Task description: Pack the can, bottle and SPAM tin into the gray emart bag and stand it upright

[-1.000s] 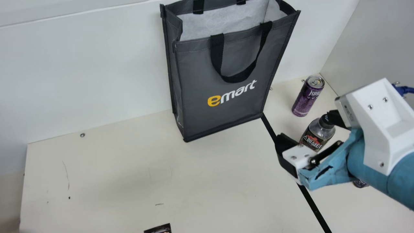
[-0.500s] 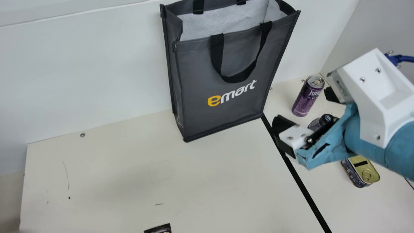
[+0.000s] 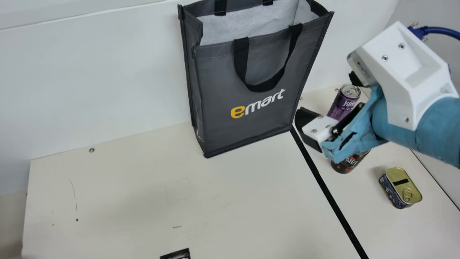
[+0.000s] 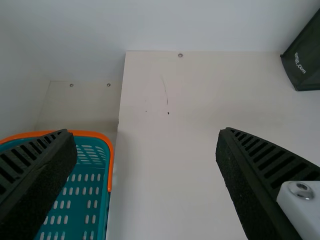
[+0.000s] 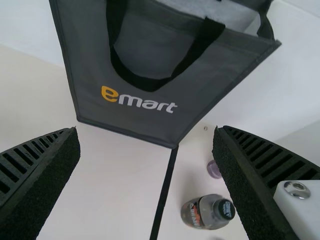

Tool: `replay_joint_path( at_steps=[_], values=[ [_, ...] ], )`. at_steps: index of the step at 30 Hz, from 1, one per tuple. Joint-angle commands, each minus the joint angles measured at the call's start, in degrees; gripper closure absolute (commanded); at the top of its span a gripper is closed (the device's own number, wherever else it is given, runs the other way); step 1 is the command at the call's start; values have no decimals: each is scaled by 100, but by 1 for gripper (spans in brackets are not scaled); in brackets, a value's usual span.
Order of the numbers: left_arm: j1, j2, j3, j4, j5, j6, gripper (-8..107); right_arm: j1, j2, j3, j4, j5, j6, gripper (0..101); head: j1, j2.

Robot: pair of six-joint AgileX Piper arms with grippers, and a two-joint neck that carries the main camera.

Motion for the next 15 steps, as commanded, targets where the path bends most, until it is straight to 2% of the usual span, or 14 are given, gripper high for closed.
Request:
replay_joint_path(
  at_steps=[1,15],
  values=[
    [0,0,0,0,0,0,9,-12,101,-110,43,4,-156,6,-121,-14],
    [0,0,0,0,0,0,9,-115,888,-967,339,4,-971,6,-121,-14]
  ],
)
